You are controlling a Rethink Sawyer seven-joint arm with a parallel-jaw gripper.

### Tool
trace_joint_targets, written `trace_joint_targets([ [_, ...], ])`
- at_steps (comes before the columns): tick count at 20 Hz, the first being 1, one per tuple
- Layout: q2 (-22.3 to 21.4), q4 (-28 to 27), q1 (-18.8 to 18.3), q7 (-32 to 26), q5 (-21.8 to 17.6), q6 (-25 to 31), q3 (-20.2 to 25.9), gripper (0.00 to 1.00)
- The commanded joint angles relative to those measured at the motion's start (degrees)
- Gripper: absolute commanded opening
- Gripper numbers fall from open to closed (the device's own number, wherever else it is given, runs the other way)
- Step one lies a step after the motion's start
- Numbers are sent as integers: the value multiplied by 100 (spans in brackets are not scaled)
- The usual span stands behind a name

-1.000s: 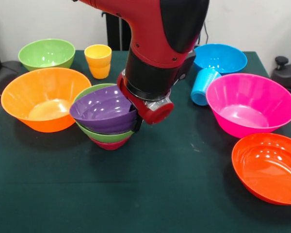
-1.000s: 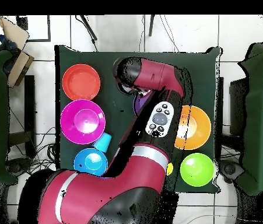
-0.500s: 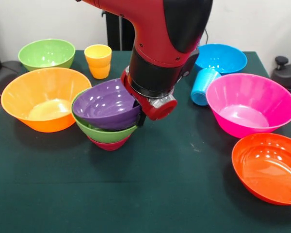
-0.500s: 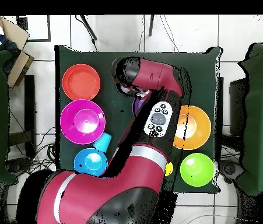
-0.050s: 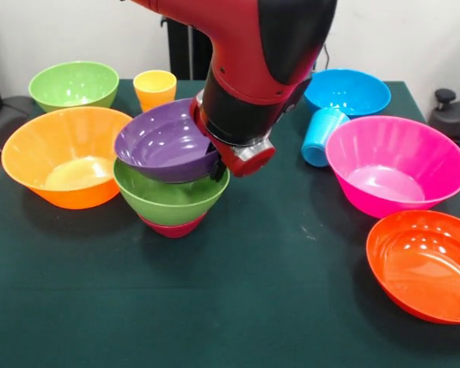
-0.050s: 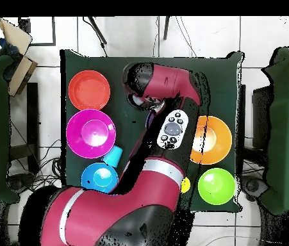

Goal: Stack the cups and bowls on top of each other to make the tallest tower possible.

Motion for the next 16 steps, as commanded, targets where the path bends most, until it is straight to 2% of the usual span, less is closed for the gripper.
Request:
trace_joint_targets([
  [1, 130, -356, -32, -896, -634, 553, 381, 0],
  [4, 166, -444, -34, -872, -770, 424, 331, 0],
  [11, 190, -647, -53, -891, -888, 522, 350, 0],
  [12, 166, -635, -62, -946, -939, 446, 379, 100],
  [16, 131, -650, -61, -931, -917, 523, 404, 100],
])
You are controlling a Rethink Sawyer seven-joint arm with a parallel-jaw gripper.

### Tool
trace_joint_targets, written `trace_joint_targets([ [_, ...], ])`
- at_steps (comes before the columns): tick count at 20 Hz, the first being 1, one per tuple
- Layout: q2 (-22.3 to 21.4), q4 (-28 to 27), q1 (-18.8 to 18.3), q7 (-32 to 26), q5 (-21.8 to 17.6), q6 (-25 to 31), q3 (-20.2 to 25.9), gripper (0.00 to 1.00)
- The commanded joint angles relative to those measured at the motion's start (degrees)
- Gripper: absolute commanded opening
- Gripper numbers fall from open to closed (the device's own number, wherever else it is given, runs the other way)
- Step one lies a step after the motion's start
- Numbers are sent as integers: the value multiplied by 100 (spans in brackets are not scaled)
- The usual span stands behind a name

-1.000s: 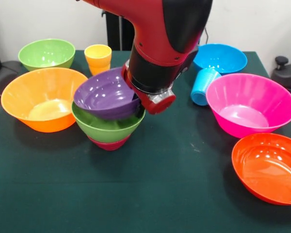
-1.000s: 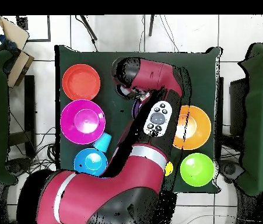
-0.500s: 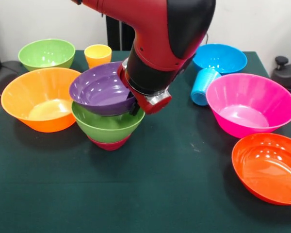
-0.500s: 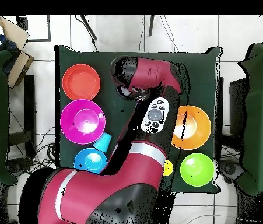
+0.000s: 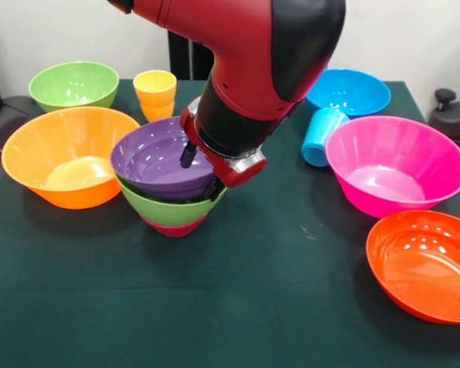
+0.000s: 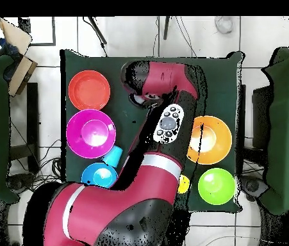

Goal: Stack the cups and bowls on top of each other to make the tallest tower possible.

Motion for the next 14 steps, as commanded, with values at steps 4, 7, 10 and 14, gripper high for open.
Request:
trace_joint_targets([
  [4, -320, -18, -116, -959, -281, 554, 557, 100],
  [7, -576, 119, -122, -1134, -260, 702, 594, 100],
  [10, -746, 235, -133, -1235, -266, 779, 615, 100],
  [14, -830, 355, -157, -1245, -286, 650, 670, 100],
])
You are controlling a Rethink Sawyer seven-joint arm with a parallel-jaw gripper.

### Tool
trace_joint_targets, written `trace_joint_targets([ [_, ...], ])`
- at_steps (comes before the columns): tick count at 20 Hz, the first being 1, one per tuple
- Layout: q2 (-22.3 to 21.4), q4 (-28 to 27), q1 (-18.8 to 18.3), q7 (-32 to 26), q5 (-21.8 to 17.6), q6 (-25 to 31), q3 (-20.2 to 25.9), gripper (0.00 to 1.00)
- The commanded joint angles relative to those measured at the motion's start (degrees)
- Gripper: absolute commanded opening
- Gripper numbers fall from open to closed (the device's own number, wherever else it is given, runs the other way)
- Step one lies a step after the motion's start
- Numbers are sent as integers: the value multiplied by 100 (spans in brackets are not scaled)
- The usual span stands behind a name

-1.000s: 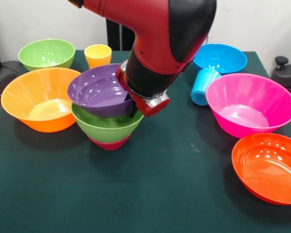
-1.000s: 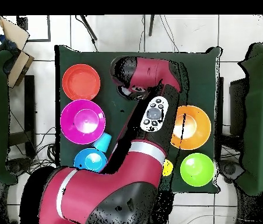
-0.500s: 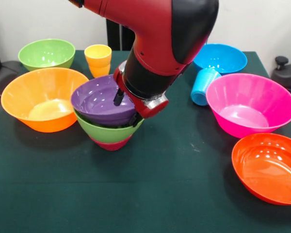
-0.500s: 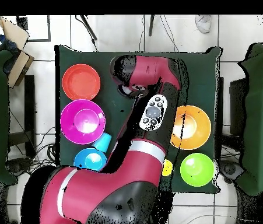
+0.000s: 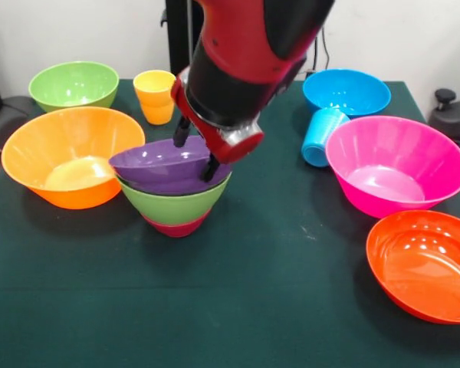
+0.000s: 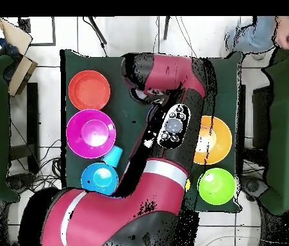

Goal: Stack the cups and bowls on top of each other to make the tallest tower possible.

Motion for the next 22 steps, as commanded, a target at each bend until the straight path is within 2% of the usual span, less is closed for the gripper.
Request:
trace_joint_targets([
  [1, -419, 355, -101, -1253, -288, 361, 690, 100],
  [14, -367, 358, -101, -1161, -375, 186, 768, 100],
  [20, -282, 539, -121, -1147, -412, -187, 839, 100],
  [22, -237, 527, -110, -1143, -447, -143, 822, 100],
])
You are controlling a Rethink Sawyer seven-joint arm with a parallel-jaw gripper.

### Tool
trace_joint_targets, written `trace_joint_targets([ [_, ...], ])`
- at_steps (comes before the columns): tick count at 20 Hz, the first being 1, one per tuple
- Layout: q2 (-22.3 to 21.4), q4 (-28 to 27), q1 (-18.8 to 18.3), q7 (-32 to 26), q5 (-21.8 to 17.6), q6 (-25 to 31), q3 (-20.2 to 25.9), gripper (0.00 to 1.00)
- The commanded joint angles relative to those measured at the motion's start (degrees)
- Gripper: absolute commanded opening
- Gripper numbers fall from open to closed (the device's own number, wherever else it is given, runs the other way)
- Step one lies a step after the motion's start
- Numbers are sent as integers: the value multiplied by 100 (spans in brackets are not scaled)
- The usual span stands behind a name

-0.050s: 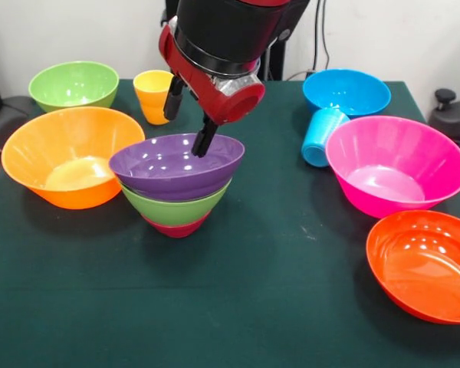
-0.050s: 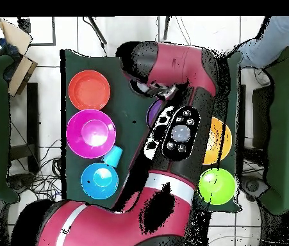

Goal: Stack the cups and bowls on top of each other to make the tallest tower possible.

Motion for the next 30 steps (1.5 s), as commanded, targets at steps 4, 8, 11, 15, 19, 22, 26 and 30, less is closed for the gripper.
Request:
trace_joint_targets([
  [4, 367, 348, -13, -1145, -550, 152, 670, 100],
  [8, 462, 229, 32, -1042, -608, 247, 576, 100],
  [11, 520, 319, 36, -953, -595, 21, 607, 100],
  [15, 618, 524, -35, -920, -534, -442, 746, 100],
  [19, 592, 711, -97, -940, -458, -689, 838, 100],
  [22, 427, 885, -109, -926, -355, -774, 887, 100],
  [26, 117, 1025, -82, -999, -314, -573, 858, 100],
  [30, -406, 1268, -4, -1008, -257, -214, 768, 100],
])
